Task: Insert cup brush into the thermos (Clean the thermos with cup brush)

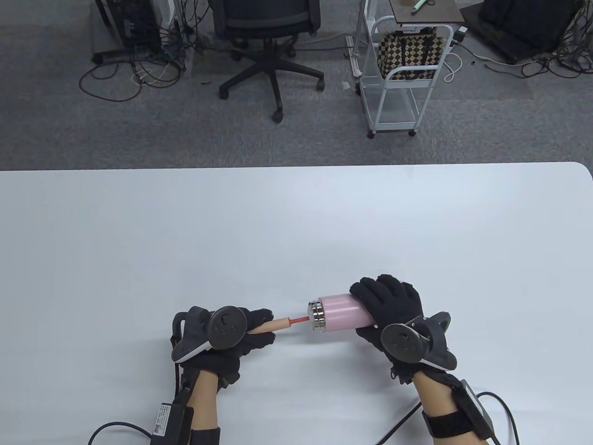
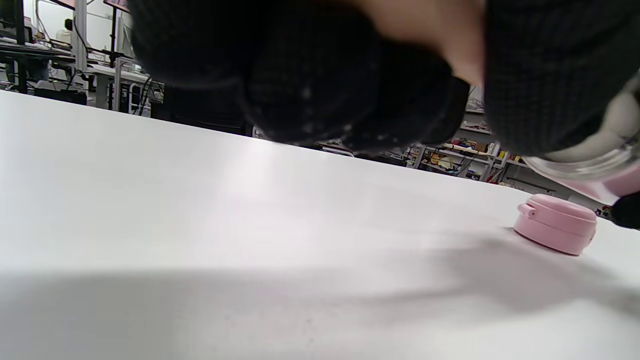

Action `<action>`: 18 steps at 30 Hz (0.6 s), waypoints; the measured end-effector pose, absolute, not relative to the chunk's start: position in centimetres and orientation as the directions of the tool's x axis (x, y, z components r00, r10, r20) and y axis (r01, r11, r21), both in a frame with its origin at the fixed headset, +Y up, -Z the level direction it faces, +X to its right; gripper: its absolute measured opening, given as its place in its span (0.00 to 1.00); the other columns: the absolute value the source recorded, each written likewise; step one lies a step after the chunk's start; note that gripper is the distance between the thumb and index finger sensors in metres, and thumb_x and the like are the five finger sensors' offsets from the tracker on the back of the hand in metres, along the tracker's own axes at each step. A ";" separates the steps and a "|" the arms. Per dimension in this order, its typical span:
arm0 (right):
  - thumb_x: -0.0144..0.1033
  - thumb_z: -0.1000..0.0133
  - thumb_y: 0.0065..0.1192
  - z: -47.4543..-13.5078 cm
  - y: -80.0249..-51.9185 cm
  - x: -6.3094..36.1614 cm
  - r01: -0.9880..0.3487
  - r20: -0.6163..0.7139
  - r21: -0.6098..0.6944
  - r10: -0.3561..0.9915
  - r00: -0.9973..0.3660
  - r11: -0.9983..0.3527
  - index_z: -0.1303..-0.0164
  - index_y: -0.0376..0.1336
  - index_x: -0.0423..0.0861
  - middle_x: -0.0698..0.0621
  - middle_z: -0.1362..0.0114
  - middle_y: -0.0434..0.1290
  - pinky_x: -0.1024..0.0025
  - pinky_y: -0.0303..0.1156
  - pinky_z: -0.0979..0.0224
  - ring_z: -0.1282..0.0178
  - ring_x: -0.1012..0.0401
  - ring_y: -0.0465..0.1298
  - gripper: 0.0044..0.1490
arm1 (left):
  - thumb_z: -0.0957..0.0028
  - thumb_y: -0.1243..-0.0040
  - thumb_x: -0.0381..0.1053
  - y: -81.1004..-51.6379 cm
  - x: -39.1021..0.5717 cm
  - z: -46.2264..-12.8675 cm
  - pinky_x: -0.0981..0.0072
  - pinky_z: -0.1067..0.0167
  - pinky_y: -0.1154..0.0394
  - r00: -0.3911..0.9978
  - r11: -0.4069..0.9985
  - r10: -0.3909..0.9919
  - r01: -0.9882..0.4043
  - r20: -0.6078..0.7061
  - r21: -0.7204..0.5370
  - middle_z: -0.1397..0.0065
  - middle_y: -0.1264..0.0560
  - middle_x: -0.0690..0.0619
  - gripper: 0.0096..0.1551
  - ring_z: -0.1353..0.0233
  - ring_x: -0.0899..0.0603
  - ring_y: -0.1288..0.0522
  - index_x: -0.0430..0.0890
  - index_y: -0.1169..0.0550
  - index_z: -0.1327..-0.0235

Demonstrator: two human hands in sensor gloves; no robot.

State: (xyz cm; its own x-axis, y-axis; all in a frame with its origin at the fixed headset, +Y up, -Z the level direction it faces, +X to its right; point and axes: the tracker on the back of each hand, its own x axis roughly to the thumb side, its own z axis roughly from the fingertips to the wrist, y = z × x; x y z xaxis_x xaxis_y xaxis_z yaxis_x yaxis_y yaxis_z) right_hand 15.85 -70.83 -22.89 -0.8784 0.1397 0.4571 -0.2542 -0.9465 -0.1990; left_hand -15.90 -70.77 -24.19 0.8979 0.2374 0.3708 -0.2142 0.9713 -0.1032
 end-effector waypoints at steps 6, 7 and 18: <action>0.57 0.56 0.82 -21.7 -71.0 12.8 -0.252 0.513 -0.198 0.119 -0.850 -0.947 0.24 0.52 0.61 0.58 0.15 0.53 0.37 0.58 0.23 0.13 0.41 0.55 0.55 | 0.31 0.39 0.68 -71.9 -12.7 -24.1 0.57 0.52 0.19 0.870 0.976 0.209 -0.156 0.446 -0.153 0.51 0.14 0.63 0.11 0.58 0.55 0.14 0.67 0.21 0.42; 0.59 0.56 0.81 -21.6 -70.9 12.7 -0.199 0.496 -0.228 0.062 -0.866 -0.953 0.24 0.52 0.62 0.58 0.15 0.53 0.38 0.58 0.23 0.13 0.42 0.55 0.55 | 0.29 0.41 0.68 -72.0 -12.7 -24.0 0.58 0.51 0.19 0.887 0.985 0.144 -0.087 0.438 -0.147 0.51 0.14 0.64 0.11 0.58 0.56 0.14 0.68 0.22 0.41; 0.58 0.56 0.81 -22.3 -70.9 14.4 -0.296 0.422 -0.183 0.197 -0.885 -0.937 0.23 0.52 0.62 0.58 0.14 0.53 0.37 0.58 0.23 0.13 0.41 0.55 0.55 | 0.48 0.27 0.68 -71.2 -15.6 -24.1 0.58 0.51 0.19 0.913 0.989 0.151 -0.137 0.379 -0.063 0.51 0.14 0.63 0.27 0.57 0.56 0.14 0.64 0.19 0.36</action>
